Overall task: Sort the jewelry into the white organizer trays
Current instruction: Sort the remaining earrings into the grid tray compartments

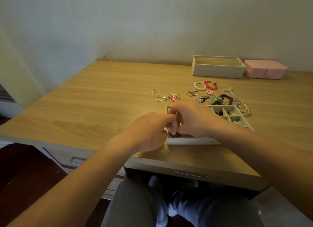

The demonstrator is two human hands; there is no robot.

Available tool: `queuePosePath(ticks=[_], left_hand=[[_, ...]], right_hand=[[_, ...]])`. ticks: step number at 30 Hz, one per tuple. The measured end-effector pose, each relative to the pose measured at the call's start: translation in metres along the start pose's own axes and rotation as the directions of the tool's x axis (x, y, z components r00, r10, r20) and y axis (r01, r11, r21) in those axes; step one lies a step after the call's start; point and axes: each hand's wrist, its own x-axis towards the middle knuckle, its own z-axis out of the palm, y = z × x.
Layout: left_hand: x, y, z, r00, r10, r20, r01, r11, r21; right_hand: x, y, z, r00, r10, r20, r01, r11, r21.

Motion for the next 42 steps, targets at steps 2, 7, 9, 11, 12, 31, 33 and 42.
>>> queuePosePath(ticks=[2, 7, 9, 11, 12, 31, 33, 42], left_hand=[[0.0, -0.001, 0.0, 1.0, -0.008, 0.003, 0.008, 1.0, 0.003], [0.0, -0.006, 0.002, 0.998, -0.057, -0.021, 0.051, 0.977, -0.207], [0.002, -0.005, 0.003, 0.995, -0.074, -0.065, 0.051, 0.95, -0.307], [0.003, -0.004, 0.002, 0.987, -0.101, -0.125, 0.043, 0.917, -0.397], [0.004, -0.005, 0.001, 0.982, -0.113, -0.151, 0.038, 0.903, -0.428], [0.015, -0.004, 0.0, 0.975, -0.158, -0.156, 0.083, 0.911, -0.404], [0.019, -0.007, 0.0, 0.975, -0.161, -0.155, 0.083, 0.904, -0.419], [0.068, -0.029, -0.01, 0.88, -0.383, -0.281, 0.234, 0.864, -0.446]], right_hand=[[0.001, 0.006, -0.003, 0.999, -0.006, 0.039, 0.003, 0.998, 0.058], [-0.002, 0.018, -0.011, 0.992, 0.011, 0.127, -0.047, 0.956, 0.29], [-0.004, 0.019, -0.011, 0.993, 0.011, 0.118, -0.048, 0.948, 0.315], [-0.004, 0.018, -0.012, 0.995, 0.017, 0.103, -0.051, 0.941, 0.335], [-0.004, 0.018, -0.013, 0.994, 0.029, 0.103, -0.064, 0.931, 0.358], [-0.008, 0.01, -0.02, 0.979, -0.022, 0.2, -0.047, 0.942, 0.331], [-0.006, 0.013, -0.024, 0.986, -0.009, 0.164, -0.047, 0.94, 0.337], [0.035, 0.067, -0.037, 0.926, 0.335, -0.172, -0.215, 0.846, 0.488]])
